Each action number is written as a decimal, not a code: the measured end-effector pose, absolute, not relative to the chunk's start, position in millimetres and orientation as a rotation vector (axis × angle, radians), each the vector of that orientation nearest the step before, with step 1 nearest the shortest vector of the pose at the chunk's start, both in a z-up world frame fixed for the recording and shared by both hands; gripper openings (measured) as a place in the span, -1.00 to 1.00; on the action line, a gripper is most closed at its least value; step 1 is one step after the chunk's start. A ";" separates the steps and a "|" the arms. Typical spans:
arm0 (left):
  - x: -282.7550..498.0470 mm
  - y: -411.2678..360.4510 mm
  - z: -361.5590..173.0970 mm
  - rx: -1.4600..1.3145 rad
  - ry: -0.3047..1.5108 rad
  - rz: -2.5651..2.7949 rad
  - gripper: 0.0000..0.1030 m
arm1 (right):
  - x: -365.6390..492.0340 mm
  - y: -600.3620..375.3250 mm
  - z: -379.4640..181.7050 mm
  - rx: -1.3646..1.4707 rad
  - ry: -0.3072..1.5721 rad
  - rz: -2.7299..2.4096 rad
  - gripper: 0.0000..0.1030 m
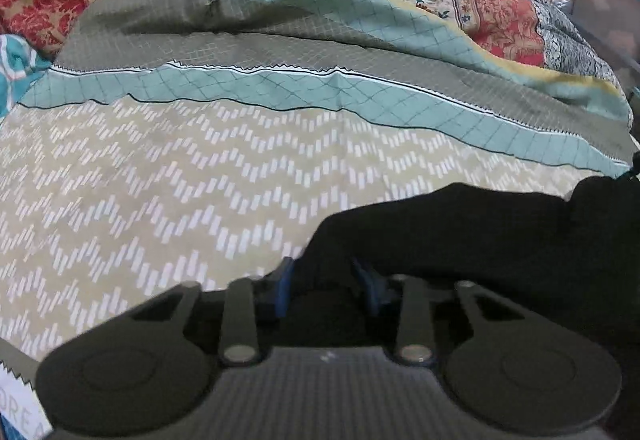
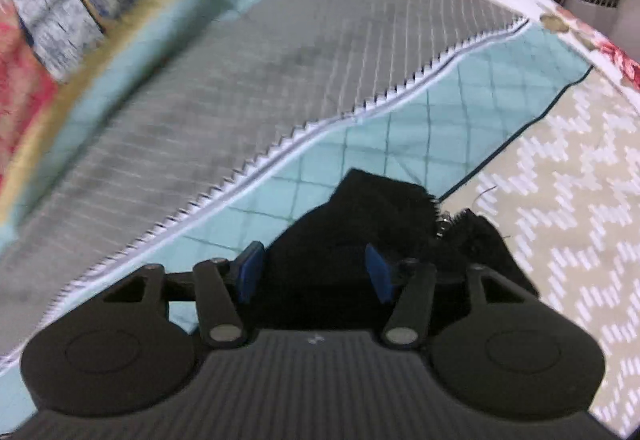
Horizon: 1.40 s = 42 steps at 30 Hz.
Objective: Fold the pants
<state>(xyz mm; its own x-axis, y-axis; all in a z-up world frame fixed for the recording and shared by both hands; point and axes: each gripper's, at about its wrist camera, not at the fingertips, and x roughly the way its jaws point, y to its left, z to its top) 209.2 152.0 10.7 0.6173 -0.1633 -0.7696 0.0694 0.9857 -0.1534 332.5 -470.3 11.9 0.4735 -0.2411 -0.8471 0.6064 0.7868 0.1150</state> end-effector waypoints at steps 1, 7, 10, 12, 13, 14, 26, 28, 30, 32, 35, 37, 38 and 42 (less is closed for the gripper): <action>208.4 150.1 10.1 -0.097 0.887 -0.133 -0.55 | 333.3 -466.1 11.0 0.398 0.927 -0.546 0.07; 183.6 149.8 41.2 -0.112 0.777 -0.093 -0.65 | 315.8 -472.4 26.6 0.412 0.831 -0.526 -0.90; 164.0 158.1 62.4 -0.171 0.723 -0.082 -0.66 | 284.4 -482.3 56.2 0.491 0.712 -0.496 -0.90; 147.6 160.3 75.9 -0.193 0.695 -0.087 -0.66 | 256.4 -491.0 80.6 0.565 0.640 -0.465 -0.90; 140.6 159.9 80.8 -0.195 0.686 -0.089 -0.66 | 240.9 -494.1 92.6 0.597 0.605 -0.447 -0.90; 129.3 159.1 87.4 -0.198 0.673 -0.095 -0.66 | 222.4 -499.3 105.5 0.628 0.569 -0.425 -0.90; -13.9 160.7 85.5 -0.299 0.678 -0.104 -0.46 | -79.6 -575.1 136.5 0.875 0.325 -0.376 -0.90; -30.3 153.7 64.5 -0.295 0.767 -0.083 -0.14 | -114.6 -585.7 100.2 0.905 0.370 -0.450 -0.87; -42.3 146.1 49.6 -0.262 0.826 -0.067 -0.09 | -131.9 -591.8 58.0 0.920 0.491 -0.581 -0.79; -56.7 142.6 51.1 -0.231 0.827 -0.066 -0.03 | -148.8 -598.0 27.6 0.979 0.558 -0.673 -0.39; -72.0 154.1 66.4 -0.306 0.802 -0.091 0.19 | -177.9 -589.0 32.8 1.042 0.374 -0.703 -0.37; -79.7 167.5 76.4 -0.378 0.785 -0.096 0.32 | -180.5 -579.7 47.7 0.999 0.318 -0.709 -0.37; -82.6 173.9 79.3 -0.421 0.778 -0.092 0.42 | -180.0 -574.8 56.6 0.967 0.307 -0.701 -0.37; -85.1 207.9 84.2 -0.661 0.743 -0.094 0.50 | -164.1 -538.0 84.7 0.862 0.316 -0.469 -0.31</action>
<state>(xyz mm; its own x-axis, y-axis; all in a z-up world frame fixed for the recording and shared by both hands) -85.1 207.9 84.2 0.7421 -0.3046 -0.5971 -0.1469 0.7953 -0.5882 -164.1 -538.0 84.7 0.8538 -0.2655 -0.4478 0.5147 0.5598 0.6494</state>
